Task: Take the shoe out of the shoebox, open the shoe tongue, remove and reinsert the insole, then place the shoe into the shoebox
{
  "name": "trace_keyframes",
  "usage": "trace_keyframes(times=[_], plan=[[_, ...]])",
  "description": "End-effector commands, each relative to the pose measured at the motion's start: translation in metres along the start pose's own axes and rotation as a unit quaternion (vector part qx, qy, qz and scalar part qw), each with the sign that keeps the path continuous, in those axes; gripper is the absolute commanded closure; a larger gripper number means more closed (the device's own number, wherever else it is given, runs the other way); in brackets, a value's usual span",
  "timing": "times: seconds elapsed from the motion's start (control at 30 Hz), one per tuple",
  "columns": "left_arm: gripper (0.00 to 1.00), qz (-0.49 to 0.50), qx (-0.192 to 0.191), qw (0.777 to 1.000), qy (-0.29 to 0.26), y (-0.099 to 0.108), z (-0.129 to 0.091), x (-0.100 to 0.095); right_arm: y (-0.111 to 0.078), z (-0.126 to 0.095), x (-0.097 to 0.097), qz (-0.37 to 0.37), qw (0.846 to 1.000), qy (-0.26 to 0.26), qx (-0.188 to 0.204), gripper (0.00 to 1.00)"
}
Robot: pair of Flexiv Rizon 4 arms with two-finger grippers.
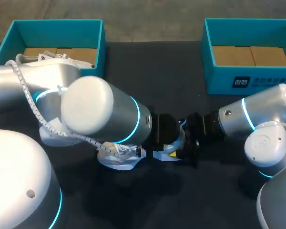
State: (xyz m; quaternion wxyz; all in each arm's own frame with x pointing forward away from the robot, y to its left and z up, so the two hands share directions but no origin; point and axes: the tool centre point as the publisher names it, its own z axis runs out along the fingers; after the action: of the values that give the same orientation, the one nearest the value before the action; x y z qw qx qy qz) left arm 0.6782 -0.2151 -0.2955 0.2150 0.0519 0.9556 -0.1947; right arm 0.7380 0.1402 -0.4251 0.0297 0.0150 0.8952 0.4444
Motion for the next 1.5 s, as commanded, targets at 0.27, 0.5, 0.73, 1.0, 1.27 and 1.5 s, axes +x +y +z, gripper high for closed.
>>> trace_keyframes(times=[0.27, 0.5, 0.73, 1.0, 1.27, 1.5], plan=[[0.54, -0.044, -0.01, 0.999, -0.03, 0.007, 0.003, -0.004, -0.001, 0.003, 0.001, 0.0, 1.0, -0.001, 0.001, 1.0], [0.55, -0.061, -0.005, 0.998, -0.032, 0.015, 0.01, -0.006, -0.001, 0.003, 0.001, 0.0, 1.0, -0.001, 0.001, 1.0], [0.56, -0.073, -0.002, 0.997, -0.031, 0.022, 0.019, -0.011, -0.001, 0.003, 0.001, 0.0, 1.0, -0.001, 0.001, 1.0], [0.57, -0.077, -0.001, 0.997, -0.024, 0.022, 0.031, -0.016, -0.001, 0.003, 0.001, 0.0, 1.0, -0.001, 0.001, 1.0], [0.57, -0.074, -0.004, 0.997, -0.012, 0.02, 0.042, -0.019, -0.001, 0.003, 0.001, 0.0, 1.0, -0.001, 0.001, 1.0], [0.58, -0.074, -0.001, 0.997, -0.012, 0.019, 0.046, -0.017, -0.001, 0.003, 0.001, 0.0, 1.0, -0.001, 0.001, 1.0]])
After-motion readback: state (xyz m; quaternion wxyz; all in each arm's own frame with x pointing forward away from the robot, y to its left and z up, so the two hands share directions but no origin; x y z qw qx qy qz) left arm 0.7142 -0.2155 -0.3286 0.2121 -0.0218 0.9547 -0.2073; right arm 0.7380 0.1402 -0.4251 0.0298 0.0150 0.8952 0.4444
